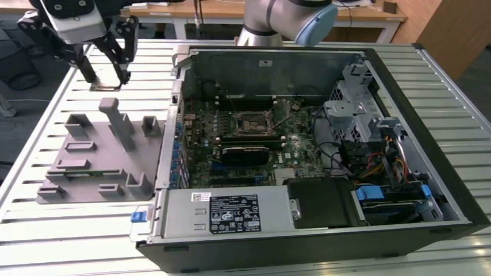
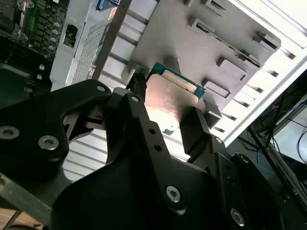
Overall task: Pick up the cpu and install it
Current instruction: 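Pick up the cpu and move it towards the insertion slot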
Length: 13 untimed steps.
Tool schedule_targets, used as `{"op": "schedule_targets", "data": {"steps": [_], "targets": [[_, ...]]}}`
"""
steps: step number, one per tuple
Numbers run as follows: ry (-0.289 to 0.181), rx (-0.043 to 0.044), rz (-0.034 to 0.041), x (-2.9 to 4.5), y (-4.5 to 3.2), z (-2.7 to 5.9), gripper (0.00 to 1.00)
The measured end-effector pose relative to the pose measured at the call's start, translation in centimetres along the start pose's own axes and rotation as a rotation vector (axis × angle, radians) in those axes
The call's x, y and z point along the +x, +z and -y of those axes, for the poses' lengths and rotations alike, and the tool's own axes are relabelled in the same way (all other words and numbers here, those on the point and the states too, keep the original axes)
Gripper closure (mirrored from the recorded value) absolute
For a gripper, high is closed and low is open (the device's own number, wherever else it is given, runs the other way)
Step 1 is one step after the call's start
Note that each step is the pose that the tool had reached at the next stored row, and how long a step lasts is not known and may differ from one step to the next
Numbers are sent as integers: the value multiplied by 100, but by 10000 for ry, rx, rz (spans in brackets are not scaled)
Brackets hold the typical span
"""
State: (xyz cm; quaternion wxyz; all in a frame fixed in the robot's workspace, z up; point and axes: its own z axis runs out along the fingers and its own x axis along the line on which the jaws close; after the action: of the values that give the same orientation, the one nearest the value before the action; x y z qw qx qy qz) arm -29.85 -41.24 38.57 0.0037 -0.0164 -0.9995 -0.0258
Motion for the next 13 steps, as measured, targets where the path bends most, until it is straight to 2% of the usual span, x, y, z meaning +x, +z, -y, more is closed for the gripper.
{"op": "schedule_targets", "data": {"steps": [13], "targets": [[0, 1, 0, -268, -2, -9, 47]]}}
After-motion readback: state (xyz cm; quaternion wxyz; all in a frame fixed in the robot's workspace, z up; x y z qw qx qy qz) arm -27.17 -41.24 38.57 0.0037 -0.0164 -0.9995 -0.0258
